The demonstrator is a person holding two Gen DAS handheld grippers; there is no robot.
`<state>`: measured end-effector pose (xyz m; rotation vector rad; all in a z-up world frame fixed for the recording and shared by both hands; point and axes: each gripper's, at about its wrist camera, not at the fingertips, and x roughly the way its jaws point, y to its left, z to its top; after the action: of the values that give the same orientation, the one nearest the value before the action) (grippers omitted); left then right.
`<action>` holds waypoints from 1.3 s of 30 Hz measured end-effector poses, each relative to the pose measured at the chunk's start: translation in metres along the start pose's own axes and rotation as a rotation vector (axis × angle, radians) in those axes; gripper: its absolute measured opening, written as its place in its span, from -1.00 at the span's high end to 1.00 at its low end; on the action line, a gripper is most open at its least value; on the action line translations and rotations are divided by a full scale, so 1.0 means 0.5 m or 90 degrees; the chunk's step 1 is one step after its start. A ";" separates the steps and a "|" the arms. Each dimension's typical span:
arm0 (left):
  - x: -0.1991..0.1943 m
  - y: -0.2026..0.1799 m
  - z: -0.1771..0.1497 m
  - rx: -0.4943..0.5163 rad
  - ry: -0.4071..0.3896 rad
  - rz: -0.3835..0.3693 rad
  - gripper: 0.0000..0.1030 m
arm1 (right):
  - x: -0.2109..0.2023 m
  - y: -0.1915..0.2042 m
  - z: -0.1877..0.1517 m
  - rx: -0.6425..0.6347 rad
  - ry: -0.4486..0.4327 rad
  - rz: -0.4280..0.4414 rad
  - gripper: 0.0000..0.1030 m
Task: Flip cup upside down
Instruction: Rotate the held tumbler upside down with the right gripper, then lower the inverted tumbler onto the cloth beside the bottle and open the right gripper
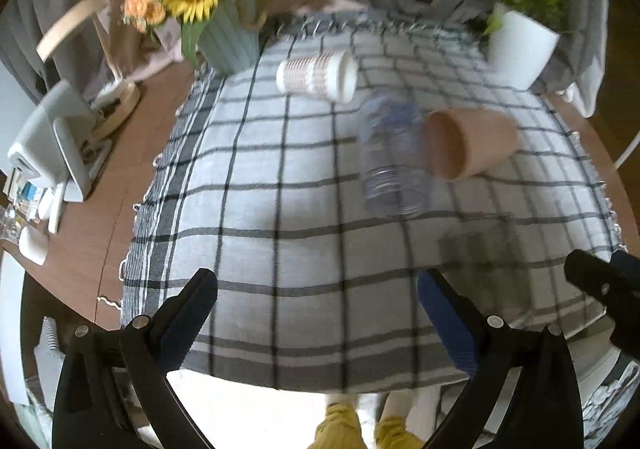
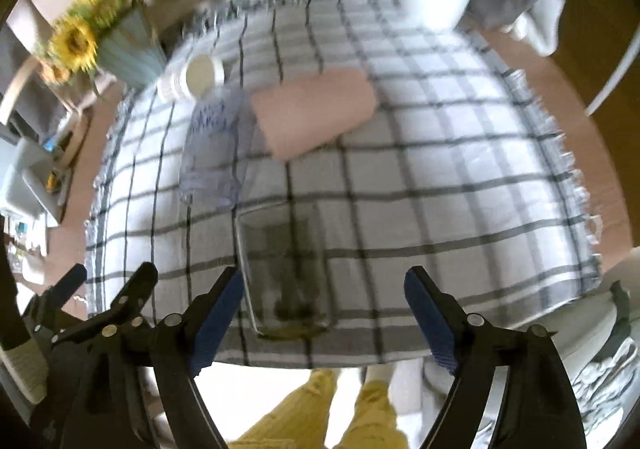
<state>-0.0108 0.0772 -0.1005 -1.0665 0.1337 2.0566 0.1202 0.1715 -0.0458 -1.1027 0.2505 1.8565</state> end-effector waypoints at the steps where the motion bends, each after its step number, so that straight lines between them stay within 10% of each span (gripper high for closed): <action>1: -0.013 -0.015 -0.009 0.000 -0.011 -0.003 -0.98 | -0.017 -0.018 -0.007 0.000 -0.013 -0.011 -0.61; 22: 0.002 -0.238 -0.162 -0.022 -0.198 -0.025 -0.97 | 0.009 -0.188 -0.097 -0.126 -0.034 -0.150 -0.60; 39: 0.074 -0.282 -0.170 0.001 -0.222 0.034 -0.32 | 0.066 -0.228 -0.122 -0.178 -0.029 -0.143 -0.61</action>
<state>0.1295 0.1588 -0.1462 -0.6950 -0.0143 2.2550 0.2412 0.2194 -0.0765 -1.2205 -0.1602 1.7453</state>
